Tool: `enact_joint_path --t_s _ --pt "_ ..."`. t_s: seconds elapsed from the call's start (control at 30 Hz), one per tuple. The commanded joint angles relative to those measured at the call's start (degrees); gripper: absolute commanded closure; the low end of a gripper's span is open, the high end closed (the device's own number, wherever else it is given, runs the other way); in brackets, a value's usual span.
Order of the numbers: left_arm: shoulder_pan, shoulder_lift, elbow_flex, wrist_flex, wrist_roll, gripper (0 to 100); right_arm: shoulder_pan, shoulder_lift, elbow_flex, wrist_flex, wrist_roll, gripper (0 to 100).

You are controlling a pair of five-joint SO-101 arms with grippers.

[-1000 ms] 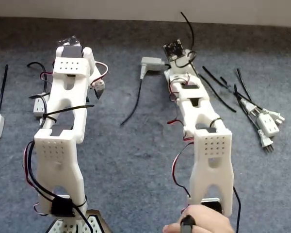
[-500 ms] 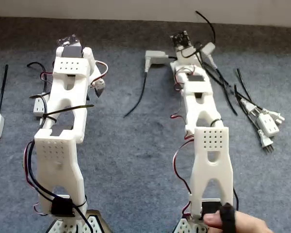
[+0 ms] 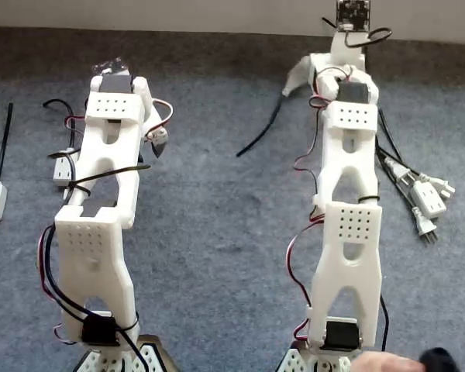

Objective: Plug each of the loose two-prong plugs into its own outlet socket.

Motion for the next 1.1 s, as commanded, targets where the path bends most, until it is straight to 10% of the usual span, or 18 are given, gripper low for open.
enact_joint_path --t_s 0.0,0.37,1.07 --pt "0.04 -0.40 -0.13 -0.44 0.70 86 -2.77 -3.38 -0.22 -1.54 -0.88 62.7" --pt "-0.04 -0.40 -0.13 -0.44 0.70 86 -10.59 4.70 0.04 -18.33 -9.67 57.0" --pt "0.04 -0.40 -0.13 -0.44 0.70 86 17.63 4.79 -24.57 -18.59 -21.27 56.9"
